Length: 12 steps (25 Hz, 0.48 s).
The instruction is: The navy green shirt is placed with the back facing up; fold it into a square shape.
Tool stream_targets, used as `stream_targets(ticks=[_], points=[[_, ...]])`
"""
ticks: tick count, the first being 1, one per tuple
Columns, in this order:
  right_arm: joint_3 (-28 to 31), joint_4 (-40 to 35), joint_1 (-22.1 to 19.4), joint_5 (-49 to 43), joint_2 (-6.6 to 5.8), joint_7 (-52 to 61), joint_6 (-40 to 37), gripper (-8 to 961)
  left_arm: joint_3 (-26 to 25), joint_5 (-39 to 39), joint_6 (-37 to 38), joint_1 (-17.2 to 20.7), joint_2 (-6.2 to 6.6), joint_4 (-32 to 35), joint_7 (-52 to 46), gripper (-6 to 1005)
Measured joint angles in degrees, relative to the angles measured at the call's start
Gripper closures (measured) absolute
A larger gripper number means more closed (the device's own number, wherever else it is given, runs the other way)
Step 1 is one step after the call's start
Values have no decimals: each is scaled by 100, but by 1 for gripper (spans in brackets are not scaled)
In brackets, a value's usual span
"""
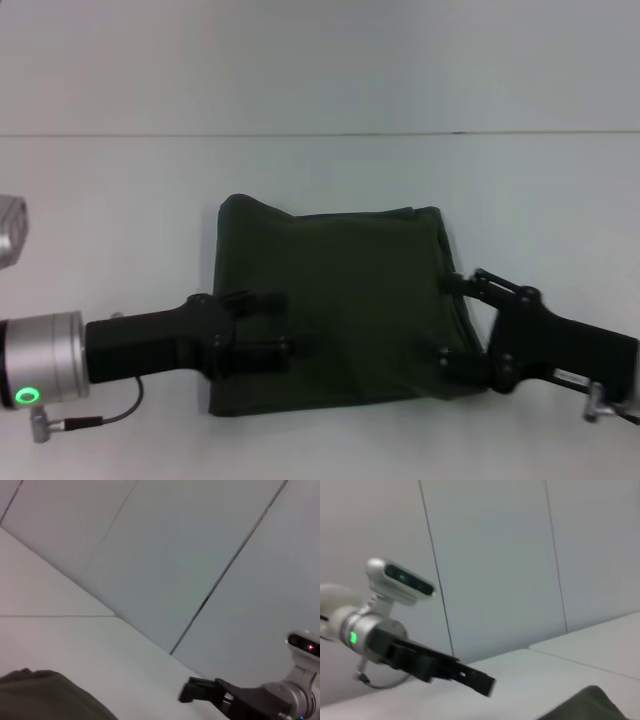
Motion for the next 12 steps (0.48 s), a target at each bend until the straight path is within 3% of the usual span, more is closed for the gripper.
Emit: stream_targets(ticks=[8,12], points=[[76,443,191,120,14,-465,1439,9,-278,-20,-88,374,33,249,832,46],[68,469,165,121,14,-470,1716,9,-609,-20,-109,462,90,263,1004,51]])
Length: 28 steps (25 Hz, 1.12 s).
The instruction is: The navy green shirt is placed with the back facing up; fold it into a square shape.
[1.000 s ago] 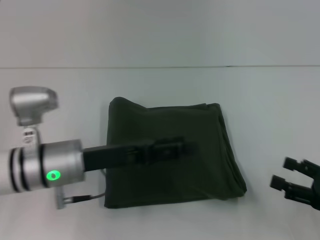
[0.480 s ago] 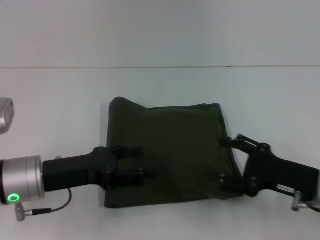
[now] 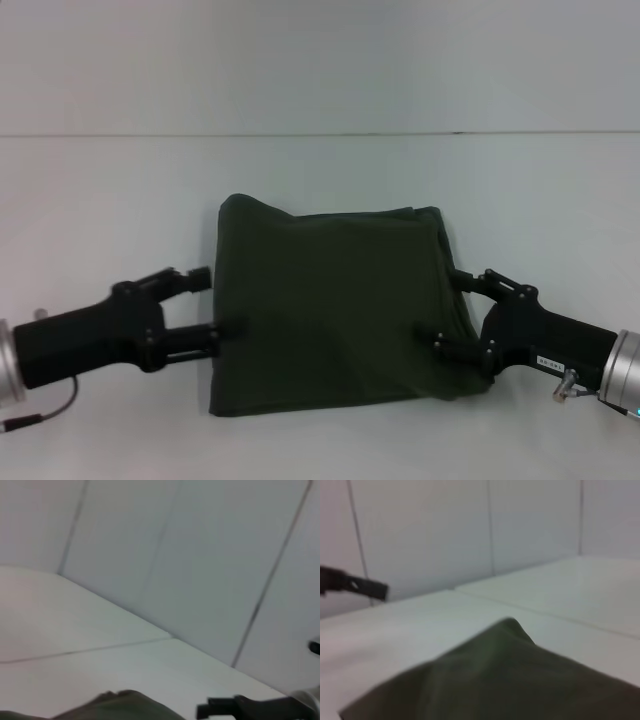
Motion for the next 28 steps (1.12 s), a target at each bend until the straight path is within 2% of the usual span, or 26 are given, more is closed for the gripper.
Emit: stream_targets(ticks=[4,16,19,24,28], points=[[-3,22,-26,0,0,-3,296,9,-333,21,-142,92,51,-8,73,50],[27,-49,-163,288,-32,-6,435,8,-436,41,-360,307,201,-33,53,51],[28,-143,-297,478,-44,4,244,8,-439,42,-249,342,241,-62,29,51],[-16,-300,-482,631,-58,-4,-488,8,-439,59,-151,352,294,-155,3,51],[-159,-153,-363,614,-12,-237,-934,8,-441,77,-176,351,299,-199,-6,50]])
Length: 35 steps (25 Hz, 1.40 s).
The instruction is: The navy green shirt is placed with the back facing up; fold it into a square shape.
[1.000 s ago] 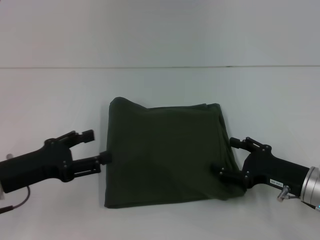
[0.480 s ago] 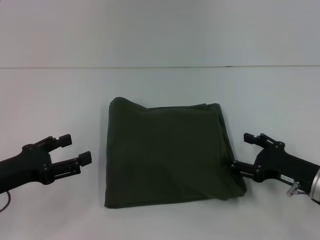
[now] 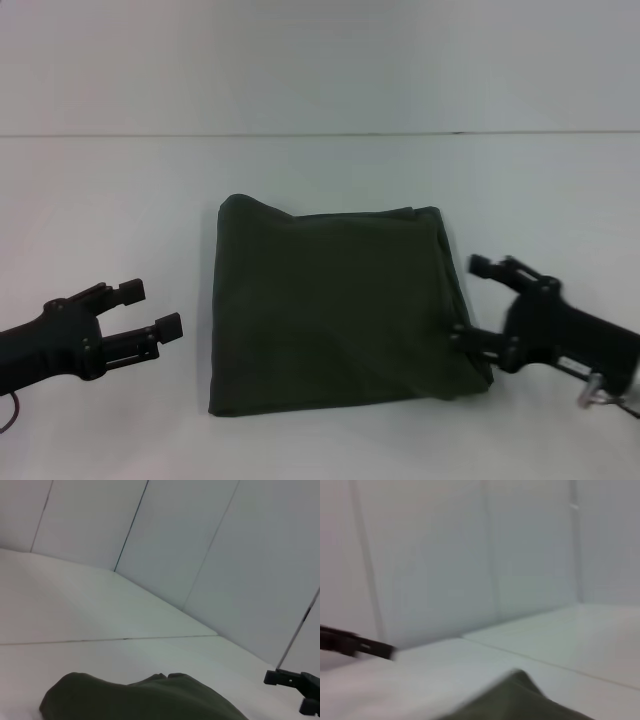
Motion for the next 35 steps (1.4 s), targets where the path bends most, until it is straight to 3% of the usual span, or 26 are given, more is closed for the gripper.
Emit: stream_targets(ticks=[4,9,13,18,23,27,35], points=[[-52,601,481,14,23,-439,299,9,-1,-1,0,-20,1,-32,-2,50],[-167,1145,973,0,40,-691,1411,9,3,-2,-7,-21,-8,-71,-3,50],[-158,1254,996,21,52,-792,2146,9,-1,-16,-11,-23,-10,-103,-4,51],[-48,1185,833,51,23,-791,2269,9,28,4,-13,-56,-25,-103,-17,50],[88,1108,661,59,2,-795,2033,9,25,-22,-20,-99,-38,-102,-52,51],[96,924,483,62,-6,-797,1298,8,31,-25,-21,-185,-42,-105,-395,51],[64,457,-99,41,-15,-856,-6,8,350,169,-457,-613,-2,-134,-2467,53]])
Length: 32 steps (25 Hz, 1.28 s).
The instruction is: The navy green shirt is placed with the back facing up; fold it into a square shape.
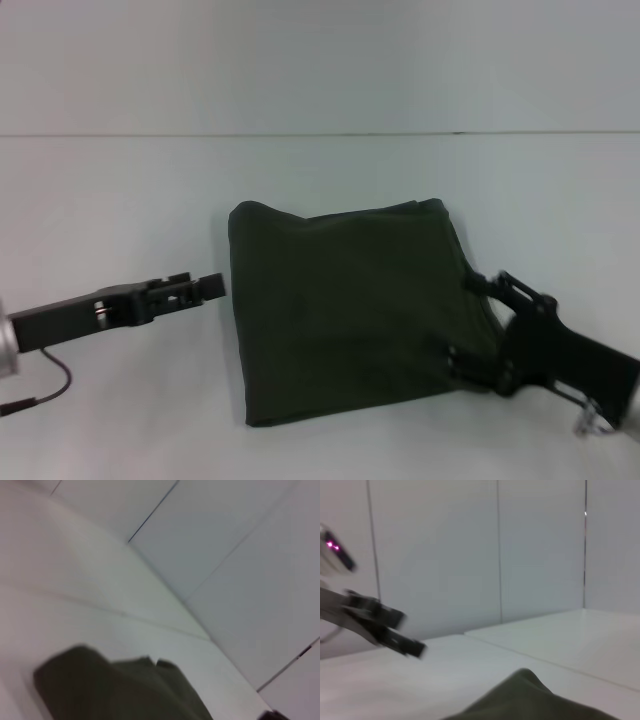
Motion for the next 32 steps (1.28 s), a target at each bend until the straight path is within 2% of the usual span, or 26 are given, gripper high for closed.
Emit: stream_targets(ticks=[7,13,19,25,32], points=[[-71,-96,-664,-46,-22,-447,-638,8,607,314,-956,-520,41,-108,-1772,54],[-391,-99,-846,-49,-19,-451,-607,8,1042,515,-1754,-1021,105,-461,-2642,55],[-677,-104,-898,-50,-29,-451,-590,9,1303,518,-2500,-1236,91,-625,-2917,56],[-714,-108,-922,-50,-35,-451,-590,9,1440,520,-2967,-1241,79,-631,-3074,57],[-716,-108,-921,-49,-35,-436,-592,8,1464,520,-3061,-1343,58,-801,-3062,58]])
